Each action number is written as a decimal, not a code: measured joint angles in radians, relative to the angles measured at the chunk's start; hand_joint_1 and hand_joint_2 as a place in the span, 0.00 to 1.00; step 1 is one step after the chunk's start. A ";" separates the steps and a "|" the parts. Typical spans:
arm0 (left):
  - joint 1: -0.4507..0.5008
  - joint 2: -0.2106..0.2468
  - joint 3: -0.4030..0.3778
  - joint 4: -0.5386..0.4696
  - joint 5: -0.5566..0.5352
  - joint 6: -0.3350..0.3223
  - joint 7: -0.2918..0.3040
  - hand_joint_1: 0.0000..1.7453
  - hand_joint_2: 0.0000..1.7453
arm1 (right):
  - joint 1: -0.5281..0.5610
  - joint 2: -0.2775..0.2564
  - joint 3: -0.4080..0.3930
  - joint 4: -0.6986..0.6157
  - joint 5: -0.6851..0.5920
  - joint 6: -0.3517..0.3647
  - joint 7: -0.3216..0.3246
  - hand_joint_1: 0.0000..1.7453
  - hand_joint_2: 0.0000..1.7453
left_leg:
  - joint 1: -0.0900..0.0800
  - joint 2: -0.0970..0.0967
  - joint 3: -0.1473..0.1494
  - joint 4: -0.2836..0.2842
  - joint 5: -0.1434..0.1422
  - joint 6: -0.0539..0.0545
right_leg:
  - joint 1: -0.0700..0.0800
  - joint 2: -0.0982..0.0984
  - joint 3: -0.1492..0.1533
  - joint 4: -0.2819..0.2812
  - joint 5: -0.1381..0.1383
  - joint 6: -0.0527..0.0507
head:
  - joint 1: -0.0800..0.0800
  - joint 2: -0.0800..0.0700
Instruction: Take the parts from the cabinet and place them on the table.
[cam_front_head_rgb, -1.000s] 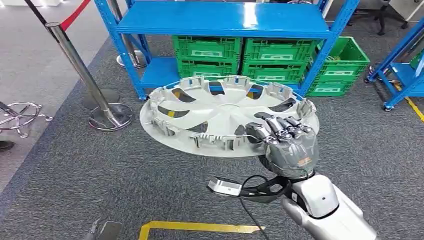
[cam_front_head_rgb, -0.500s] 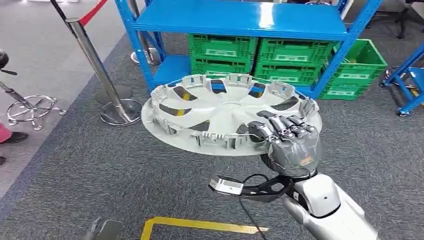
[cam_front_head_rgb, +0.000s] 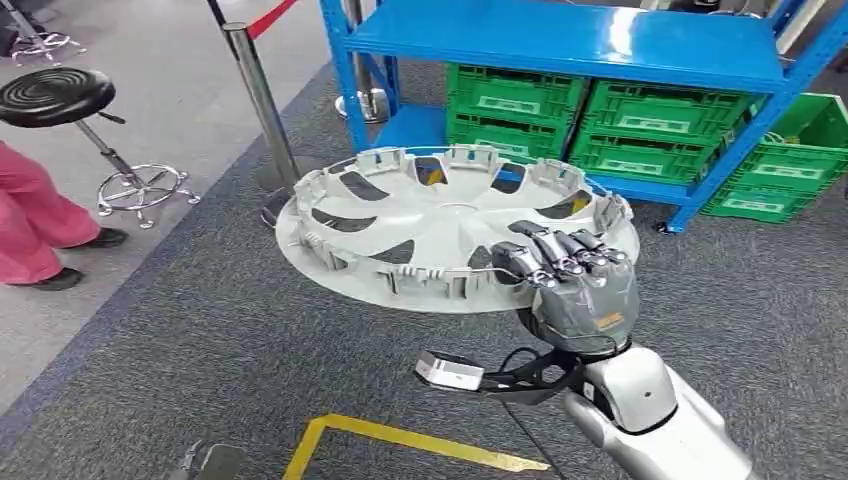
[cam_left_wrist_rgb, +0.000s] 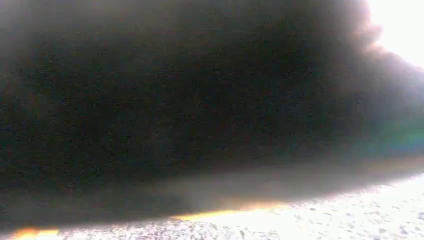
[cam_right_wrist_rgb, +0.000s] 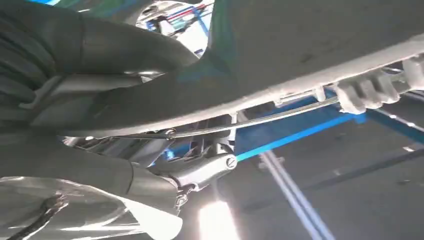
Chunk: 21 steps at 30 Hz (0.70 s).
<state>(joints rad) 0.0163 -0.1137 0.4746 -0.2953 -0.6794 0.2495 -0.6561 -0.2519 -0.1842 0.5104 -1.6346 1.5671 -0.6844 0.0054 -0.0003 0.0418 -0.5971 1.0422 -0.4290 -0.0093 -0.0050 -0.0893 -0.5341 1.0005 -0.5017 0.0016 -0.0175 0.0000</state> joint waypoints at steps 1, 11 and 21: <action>-0.004 0.000 0.000 0.000 0.000 0.000 0.000 0.00 0.00 | 0.000 0.000 -0.002 -0.003 0.000 0.000 0.000 1.00 1.00 | -0.017 0.039 0.012 -0.026 -0.020 0.005 | 0.008 -0.010 -0.004 0.002 -0.002 0.004 | -0.001 0.000; -0.006 -0.003 0.003 0.000 -0.003 -0.002 0.004 0.00 0.00 | 0.003 0.003 -0.012 -0.009 0.000 0.000 -0.016 1.00 1.00 | -0.009 -0.077 -0.003 -0.040 0.001 0.051 | 0.001 0.087 -0.174 0.336 -0.147 0.032 | 0.008 0.000; 0.000 -0.003 0.004 0.002 -0.014 -0.004 0.009 0.00 0.00 | 0.005 0.011 -0.037 -0.027 0.000 -0.001 -0.046 1.00 1.00 | 0.000 -0.166 -0.032 -0.021 0.007 0.012 | -0.012 0.136 -0.025 0.000 0.022 0.004 | 0.006 0.000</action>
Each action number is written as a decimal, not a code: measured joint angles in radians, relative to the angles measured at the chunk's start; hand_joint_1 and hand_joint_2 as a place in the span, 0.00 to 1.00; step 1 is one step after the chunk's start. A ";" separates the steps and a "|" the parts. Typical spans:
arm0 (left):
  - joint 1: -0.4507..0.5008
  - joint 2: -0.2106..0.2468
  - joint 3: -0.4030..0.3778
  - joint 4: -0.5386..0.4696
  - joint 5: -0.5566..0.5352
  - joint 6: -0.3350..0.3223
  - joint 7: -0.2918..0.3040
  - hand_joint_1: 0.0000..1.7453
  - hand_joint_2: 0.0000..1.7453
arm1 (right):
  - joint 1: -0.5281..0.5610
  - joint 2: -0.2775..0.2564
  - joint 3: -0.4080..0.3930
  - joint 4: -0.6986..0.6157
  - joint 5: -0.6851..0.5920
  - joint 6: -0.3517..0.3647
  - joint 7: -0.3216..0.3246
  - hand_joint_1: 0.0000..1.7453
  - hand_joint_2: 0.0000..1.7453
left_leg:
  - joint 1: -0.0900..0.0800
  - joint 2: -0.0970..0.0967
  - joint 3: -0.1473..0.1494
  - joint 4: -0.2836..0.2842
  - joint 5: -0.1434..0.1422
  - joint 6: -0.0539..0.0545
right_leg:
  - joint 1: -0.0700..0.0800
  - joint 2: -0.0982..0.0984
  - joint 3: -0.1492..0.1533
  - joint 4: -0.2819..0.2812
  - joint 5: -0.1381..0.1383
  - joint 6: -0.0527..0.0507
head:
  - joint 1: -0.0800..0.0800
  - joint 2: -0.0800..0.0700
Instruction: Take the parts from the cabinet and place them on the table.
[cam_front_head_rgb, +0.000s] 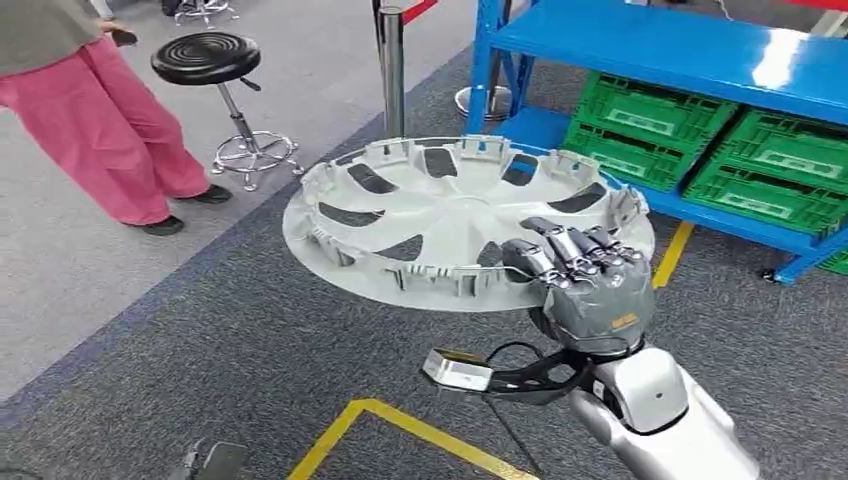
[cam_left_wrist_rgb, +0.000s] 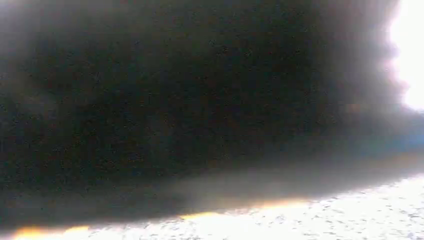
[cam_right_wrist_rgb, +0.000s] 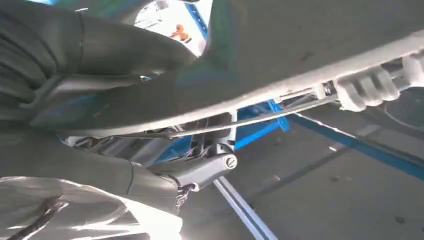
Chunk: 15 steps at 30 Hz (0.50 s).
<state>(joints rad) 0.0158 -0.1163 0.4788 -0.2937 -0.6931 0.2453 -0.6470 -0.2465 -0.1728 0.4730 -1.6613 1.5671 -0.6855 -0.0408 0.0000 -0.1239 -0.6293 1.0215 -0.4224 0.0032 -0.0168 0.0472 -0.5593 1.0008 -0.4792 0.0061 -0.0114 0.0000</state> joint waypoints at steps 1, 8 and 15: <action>-0.001 0.000 0.000 0.000 -0.001 0.000 0.000 0.00 0.00 | 0.003 0.005 -0.005 -0.004 0.000 0.000 -0.006 1.00 1.00 | -0.006 0.061 -0.014 0.030 -0.026 -0.007 | 0.001 -0.014 0.003 -0.004 0.000 -0.005 | -0.006 0.000; -0.004 0.000 0.001 0.000 -0.004 -0.002 0.001 0.00 0.00 | 0.008 0.014 -0.032 -0.015 0.000 0.000 -0.037 1.00 1.00 | 0.012 0.128 -0.055 0.162 -0.059 -0.030 | 0.005 -0.118 0.003 -0.003 -0.005 -0.006 | -0.008 0.000; -0.003 0.000 0.001 0.000 -0.007 -0.008 0.004 0.00 0.00 | 0.007 0.032 -0.054 -0.044 0.000 0.000 -0.066 1.00 1.00 | 0.000 0.155 0.032 -0.013 -0.018 0.021 | 0.010 -0.170 0.014 -0.003 -0.023 0.034 | -0.007 0.000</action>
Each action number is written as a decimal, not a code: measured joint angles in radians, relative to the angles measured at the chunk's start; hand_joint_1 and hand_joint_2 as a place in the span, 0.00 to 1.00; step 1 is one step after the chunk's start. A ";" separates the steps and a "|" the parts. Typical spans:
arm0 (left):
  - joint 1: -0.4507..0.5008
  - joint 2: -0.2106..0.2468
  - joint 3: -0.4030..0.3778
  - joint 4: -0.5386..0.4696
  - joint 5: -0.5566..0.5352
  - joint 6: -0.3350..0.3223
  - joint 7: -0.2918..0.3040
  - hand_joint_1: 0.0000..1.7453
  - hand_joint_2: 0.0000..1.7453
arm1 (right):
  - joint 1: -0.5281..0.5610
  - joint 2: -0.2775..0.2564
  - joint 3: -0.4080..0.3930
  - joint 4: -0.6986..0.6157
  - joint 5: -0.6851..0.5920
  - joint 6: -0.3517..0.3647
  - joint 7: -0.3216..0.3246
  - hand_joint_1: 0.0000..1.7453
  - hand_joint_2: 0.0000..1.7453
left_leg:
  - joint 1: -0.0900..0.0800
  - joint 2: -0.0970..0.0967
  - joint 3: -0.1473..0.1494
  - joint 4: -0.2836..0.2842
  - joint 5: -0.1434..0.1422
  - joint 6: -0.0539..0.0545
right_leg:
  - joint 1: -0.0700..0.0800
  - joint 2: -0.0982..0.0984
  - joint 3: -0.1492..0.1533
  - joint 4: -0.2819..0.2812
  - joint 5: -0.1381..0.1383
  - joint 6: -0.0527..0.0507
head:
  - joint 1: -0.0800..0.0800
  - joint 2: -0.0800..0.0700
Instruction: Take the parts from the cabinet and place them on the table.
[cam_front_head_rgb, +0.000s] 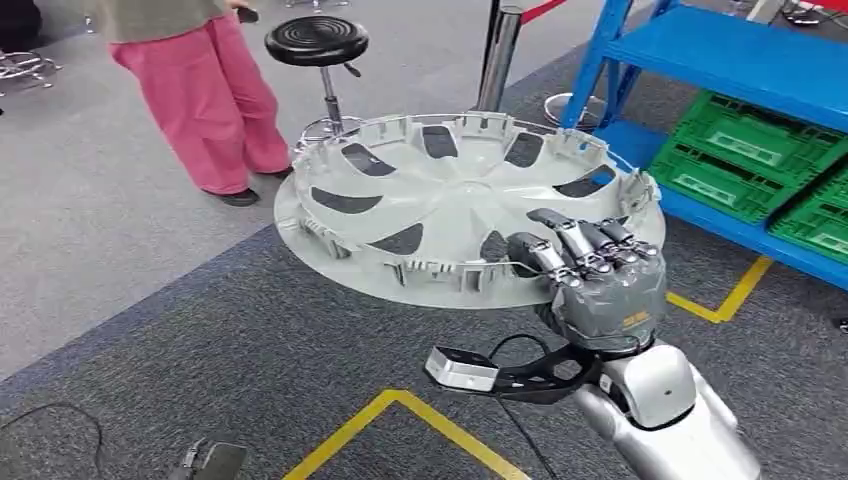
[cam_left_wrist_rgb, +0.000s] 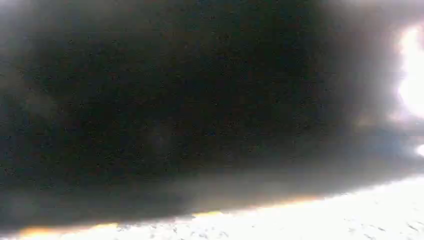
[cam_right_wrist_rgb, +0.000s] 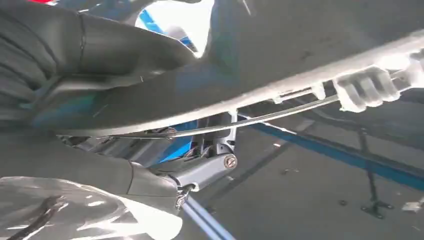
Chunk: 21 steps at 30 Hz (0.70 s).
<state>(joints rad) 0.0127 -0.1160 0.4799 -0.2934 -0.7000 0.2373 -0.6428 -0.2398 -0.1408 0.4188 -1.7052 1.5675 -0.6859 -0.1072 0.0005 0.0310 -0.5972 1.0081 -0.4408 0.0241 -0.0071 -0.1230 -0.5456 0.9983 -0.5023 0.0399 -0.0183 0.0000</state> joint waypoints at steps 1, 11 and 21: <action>0.000 0.000 0.001 0.000 0.000 0.000 0.001 0.00 0.00 | 0.000 0.001 -0.002 -0.002 0.000 0.000 -0.002 1.00 1.00 | 0.002 -0.011 -0.001 0.000 0.001 0.003 | -0.004 0.056 -0.012 0.021 -0.017 0.003 | 0.005 0.000; -0.007 -0.004 0.003 0.000 0.000 -0.002 0.005 0.00 0.00 | 0.019 0.001 -0.032 -0.014 0.000 0.000 -0.026 1.00 1.00 | -0.009 -0.147 -0.002 0.006 0.001 0.009 | -0.009 0.225 -0.029 0.010 0.030 -0.030 | 0.005 0.000; -0.005 -0.001 0.003 0.002 -0.001 -0.003 0.005 0.00 0.00 | 0.020 0.012 -0.041 -0.025 0.001 0.000 -0.029 1.00 1.00 | 0.011 -0.042 -0.153 0.297 -0.129 -0.050 | -0.007 0.087 -0.005 -0.021 0.029 -0.042 | -0.011 0.000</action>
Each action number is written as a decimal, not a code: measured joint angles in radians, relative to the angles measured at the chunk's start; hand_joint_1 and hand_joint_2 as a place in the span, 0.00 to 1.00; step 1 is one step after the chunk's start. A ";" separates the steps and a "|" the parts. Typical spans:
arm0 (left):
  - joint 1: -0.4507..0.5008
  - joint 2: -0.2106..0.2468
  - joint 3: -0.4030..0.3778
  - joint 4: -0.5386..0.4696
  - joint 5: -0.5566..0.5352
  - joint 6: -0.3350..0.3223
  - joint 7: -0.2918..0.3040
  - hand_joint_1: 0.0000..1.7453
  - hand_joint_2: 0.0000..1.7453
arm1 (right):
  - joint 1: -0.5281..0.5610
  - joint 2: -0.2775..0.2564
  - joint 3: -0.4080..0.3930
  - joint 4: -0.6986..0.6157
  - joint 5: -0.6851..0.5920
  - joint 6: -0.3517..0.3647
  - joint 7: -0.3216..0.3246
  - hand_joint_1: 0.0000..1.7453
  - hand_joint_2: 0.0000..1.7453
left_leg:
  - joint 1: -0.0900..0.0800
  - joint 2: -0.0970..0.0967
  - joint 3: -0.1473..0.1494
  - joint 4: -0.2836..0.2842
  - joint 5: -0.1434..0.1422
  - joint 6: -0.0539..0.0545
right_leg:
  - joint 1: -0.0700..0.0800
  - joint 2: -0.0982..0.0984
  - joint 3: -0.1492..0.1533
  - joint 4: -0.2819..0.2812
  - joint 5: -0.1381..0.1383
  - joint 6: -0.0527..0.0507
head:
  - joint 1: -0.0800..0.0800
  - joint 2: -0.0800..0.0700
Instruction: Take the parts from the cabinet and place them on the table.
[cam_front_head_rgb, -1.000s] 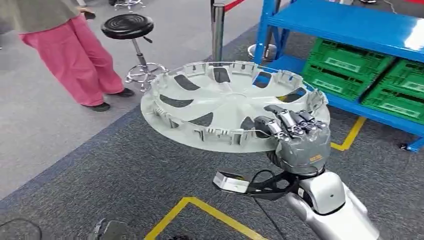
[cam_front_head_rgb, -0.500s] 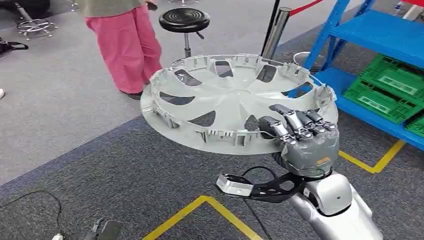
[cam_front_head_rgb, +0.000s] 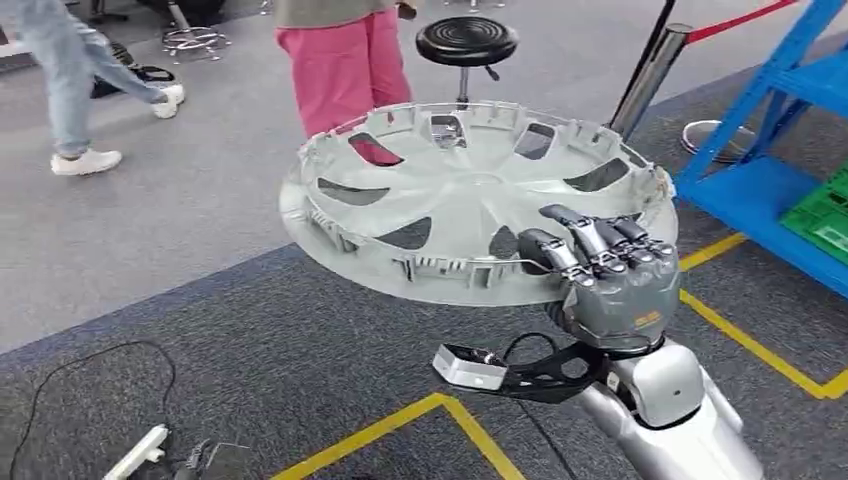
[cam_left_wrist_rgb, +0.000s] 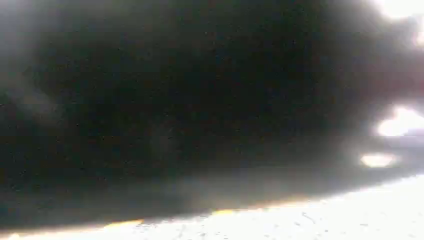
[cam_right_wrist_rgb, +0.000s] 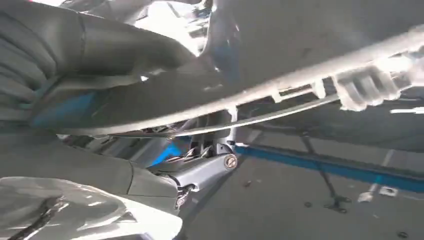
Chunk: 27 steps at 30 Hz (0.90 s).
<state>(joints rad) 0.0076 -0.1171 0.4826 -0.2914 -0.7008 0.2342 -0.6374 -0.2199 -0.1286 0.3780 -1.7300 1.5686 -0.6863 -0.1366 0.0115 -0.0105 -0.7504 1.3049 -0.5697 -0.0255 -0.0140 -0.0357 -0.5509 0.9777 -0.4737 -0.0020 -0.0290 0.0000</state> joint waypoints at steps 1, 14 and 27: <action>0.002 0.001 0.000 0.000 0.000 0.000 0.000 0.00 0.00 | 0.002 0.000 0.000 0.000 0.000 0.000 -0.003 1.00 1.00 | 0.004 0.003 0.014 -0.028 0.028 -0.004 | 0.000 -0.013 0.002 0.001 -0.002 0.002 | 0.000 0.000; -0.005 0.006 0.002 0.004 -0.011 0.002 0.022 0.00 0.00 | 0.014 0.014 -0.032 -0.017 0.000 0.000 -0.034 1.00 1.00 | -0.004 -0.015 0.145 -0.295 0.131 0.062 | 0.000 0.032 -0.132 0.309 -0.169 0.053 | 0.008 0.000; -0.002 0.010 0.006 0.020 -0.020 0.008 0.073 0.00 0.00 | 0.023 0.027 -0.043 -0.035 0.000 0.000 -0.039 1.00 1.00 | -0.008 -0.028 0.100 -0.210 0.075 0.014 | -0.004 0.056 -0.006 -0.002 0.008 0.005 | -0.005 0.000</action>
<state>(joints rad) 0.0052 -0.1076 0.4891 -0.2716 -0.7206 0.2426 -0.5642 -0.1972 -0.1015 0.3349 -1.7655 1.5690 -0.6867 -0.1759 0.0032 -0.0385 -0.6505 1.0949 -0.4946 -0.0118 -0.0183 0.0206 -0.5564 0.9755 -0.4653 0.0034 -0.0343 0.0000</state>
